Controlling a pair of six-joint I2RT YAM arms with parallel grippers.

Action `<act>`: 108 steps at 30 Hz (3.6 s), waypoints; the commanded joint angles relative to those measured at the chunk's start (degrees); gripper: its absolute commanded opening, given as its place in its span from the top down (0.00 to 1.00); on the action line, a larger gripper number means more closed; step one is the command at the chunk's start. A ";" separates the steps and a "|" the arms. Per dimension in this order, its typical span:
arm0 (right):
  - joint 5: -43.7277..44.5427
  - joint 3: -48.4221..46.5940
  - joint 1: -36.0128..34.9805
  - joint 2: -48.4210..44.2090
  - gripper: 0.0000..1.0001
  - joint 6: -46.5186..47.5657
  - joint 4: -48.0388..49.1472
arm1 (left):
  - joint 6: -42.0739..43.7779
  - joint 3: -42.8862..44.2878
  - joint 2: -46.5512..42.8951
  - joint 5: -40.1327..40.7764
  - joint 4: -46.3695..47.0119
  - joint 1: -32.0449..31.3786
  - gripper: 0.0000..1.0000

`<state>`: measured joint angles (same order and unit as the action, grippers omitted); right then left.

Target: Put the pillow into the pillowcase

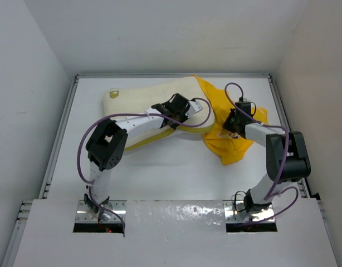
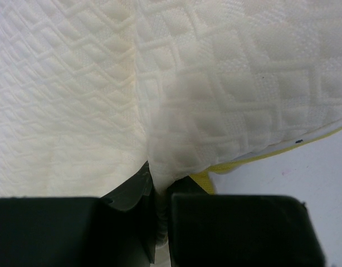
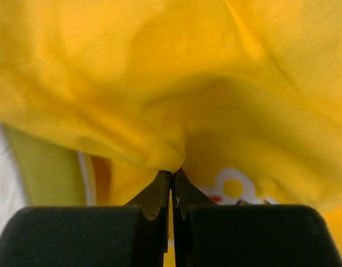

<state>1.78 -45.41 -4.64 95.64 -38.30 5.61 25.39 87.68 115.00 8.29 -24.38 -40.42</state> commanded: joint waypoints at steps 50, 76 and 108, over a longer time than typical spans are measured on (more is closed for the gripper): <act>-0.65 -50.03 -1.51 11.55 0.37 12.38 -26.44 | -15.89 32.74 -0.13 -12.18 -30.03 26.86 0.00; 10.09 -74.03 -7.04 46.31 0.91 10.27 -9.74 | -18.35 23.69 17.19 -9.86 -20.18 38.58 0.04; -0.65 -73.07 -15.04 35.42 0.96 20.78 -10.96 | -1.65 10.84 -2.50 -28.95 -19.39 33.83 1.00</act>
<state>3.20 -115.13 -16.60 132.22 -22.41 -5.89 22.04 95.02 115.22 -13.30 -43.29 -4.29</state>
